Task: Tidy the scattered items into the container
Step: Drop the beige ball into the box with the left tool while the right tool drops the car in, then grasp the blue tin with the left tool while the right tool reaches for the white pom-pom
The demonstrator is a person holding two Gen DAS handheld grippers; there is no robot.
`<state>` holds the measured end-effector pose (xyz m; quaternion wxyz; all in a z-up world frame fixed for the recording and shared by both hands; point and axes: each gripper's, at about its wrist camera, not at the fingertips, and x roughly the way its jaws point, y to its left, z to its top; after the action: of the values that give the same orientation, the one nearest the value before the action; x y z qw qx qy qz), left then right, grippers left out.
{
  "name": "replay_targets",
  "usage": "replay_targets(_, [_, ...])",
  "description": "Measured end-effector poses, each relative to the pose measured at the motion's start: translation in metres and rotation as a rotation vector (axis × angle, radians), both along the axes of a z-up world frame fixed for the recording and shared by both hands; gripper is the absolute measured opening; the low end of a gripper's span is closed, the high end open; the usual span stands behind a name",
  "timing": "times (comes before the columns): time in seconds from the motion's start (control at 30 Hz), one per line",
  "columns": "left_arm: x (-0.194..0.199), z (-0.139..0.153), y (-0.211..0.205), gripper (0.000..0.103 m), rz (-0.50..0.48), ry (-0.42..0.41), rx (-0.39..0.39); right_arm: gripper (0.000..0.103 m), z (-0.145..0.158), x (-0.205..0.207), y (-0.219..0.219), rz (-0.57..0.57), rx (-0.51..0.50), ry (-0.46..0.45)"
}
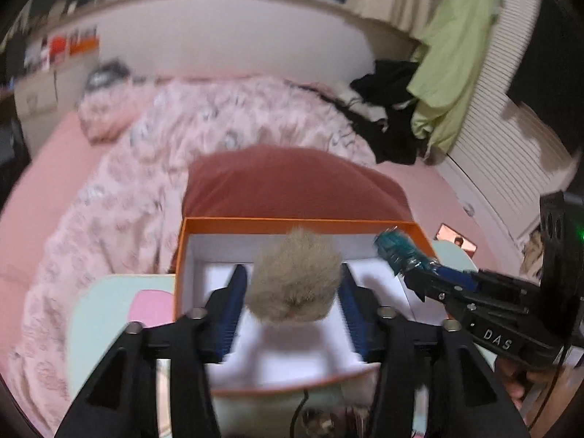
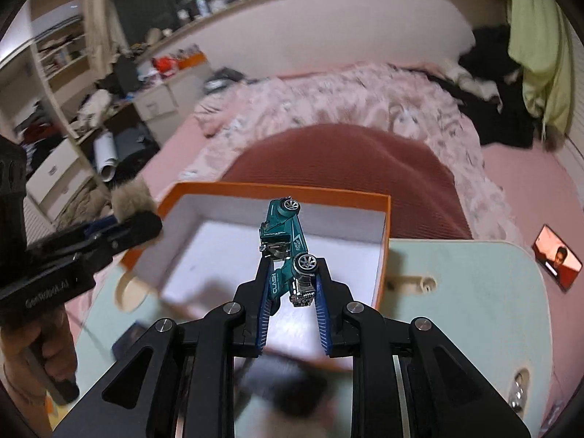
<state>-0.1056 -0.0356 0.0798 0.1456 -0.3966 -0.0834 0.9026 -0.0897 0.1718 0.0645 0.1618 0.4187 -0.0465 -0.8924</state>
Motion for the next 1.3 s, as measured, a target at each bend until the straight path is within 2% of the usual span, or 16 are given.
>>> replay_targets(0.1, [0.006,-0.001,-0.011,0.072,0.02,0.0,0.075,0.026,-0.003,-0.014,0.007,-0.057,-0.032,-0.054])
replay_targets(0.23, [0.031,0.008,-0.02,0.076,0.029,0.033,0.073,0.026,0.008,0.001,0.026,-0.084,-0.127,-0.018])
replay_targets(0.33, [0.057,0.013,-0.026,0.082,0.043,0.051,0.032,0.039,0.018,0.028,0.03,-0.066,-0.112,0.038])
replay_targets(0.4, [0.078,0.013,-0.029,0.085,0.04,0.069,0.01,0.052,0.024,0.05,0.03,-0.059,-0.09,0.085])
replay_targets(0.5, [0.119,0.006,-0.03,0.091,0.032,0.085,-0.045,0.06,0.028,0.09,0.029,-0.028,-0.066,0.142])
replay_targets(0.6, [0.157,-0.007,-0.029,0.092,0.025,0.072,-0.049,0.068,0.022,0.124,0.023,0.003,-0.009,0.156])
replay_targets(0.73, [0.197,-0.03,-0.02,0.093,0.001,0.04,-0.039,0.069,0.003,0.159,0.014,0.03,0.069,0.127])
replay_targets(0.87, [0.214,-0.048,-0.008,0.093,0.029,0.042,-0.123,0.069,-0.02,0.173,0.007,0.013,0.11,0.077])
replay_targets(1.0, [0.211,-0.066,0.001,0.093,0.024,-0.002,-0.2,0.069,-0.039,0.173,0.005,0.006,0.128,0.007])
replay_targets(1.07, [0.209,-0.075,0.003,0.098,0.031,-0.025,-0.251,0.069,-0.045,0.171,0.008,-0.008,0.124,-0.024])
replay_targets(1.1, [0.21,-0.077,0.005,0.103,0.033,-0.021,-0.277,0.073,-0.05,0.167,0.01,-0.013,0.125,-0.053])
replay_targets(1.13, [0.21,-0.078,0.005,0.103,0.028,-0.016,-0.276,0.078,-0.053,0.166,0.01,-0.013,0.134,-0.064])
replay_targets(1.17, [0.211,-0.078,0.005,0.103,0.026,-0.017,-0.279,0.09,-0.055,0.165,0.008,-0.008,0.153,-0.066])
replay_targets(1.2, [0.211,-0.078,0.005,0.103,0.026,-0.019,-0.277,0.097,-0.057,0.164,0.005,-0.002,0.183,-0.072])
replay_targets(1.3, [0.209,-0.079,0.003,0.103,0.024,-0.018,-0.275,0.103,-0.063,0.162,-0.006,0.024,0.251,-0.078])
